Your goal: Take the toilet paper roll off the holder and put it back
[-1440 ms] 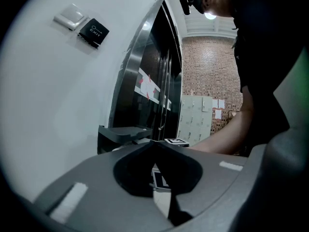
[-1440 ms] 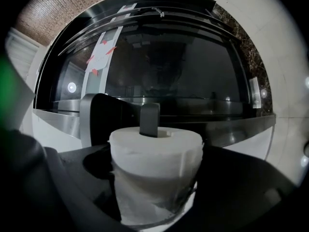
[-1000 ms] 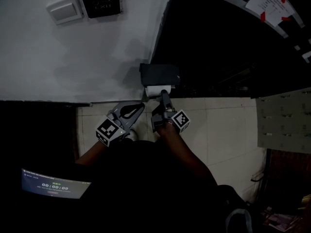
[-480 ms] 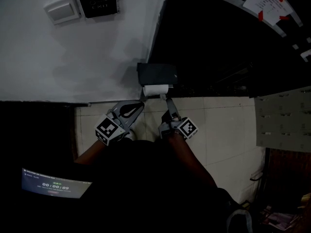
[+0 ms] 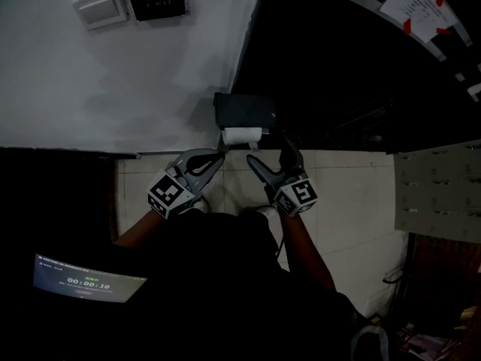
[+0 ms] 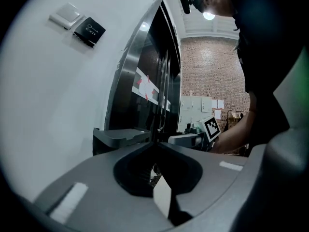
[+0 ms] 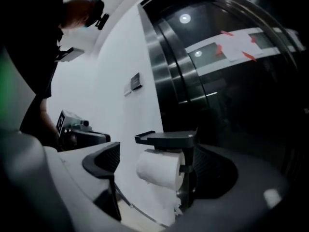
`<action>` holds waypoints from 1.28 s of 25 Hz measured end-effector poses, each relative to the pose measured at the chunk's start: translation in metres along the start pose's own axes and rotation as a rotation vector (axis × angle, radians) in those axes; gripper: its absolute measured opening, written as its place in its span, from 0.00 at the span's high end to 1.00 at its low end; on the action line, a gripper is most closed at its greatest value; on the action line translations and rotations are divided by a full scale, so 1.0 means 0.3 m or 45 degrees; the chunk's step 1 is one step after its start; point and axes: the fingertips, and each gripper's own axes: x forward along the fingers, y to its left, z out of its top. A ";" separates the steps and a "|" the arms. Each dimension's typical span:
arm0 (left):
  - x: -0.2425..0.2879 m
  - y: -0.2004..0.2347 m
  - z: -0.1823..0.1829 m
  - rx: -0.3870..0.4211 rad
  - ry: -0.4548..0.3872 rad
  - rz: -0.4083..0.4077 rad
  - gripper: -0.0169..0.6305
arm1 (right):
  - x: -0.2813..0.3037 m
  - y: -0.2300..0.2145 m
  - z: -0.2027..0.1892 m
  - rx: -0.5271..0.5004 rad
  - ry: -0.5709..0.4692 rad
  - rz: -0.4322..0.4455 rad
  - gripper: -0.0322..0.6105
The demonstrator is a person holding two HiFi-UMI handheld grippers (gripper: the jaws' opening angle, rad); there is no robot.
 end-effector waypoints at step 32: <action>0.006 -0.001 0.024 0.006 -0.014 -0.017 0.97 | 0.034 0.228 0.155 -0.083 -0.046 0.432 0.95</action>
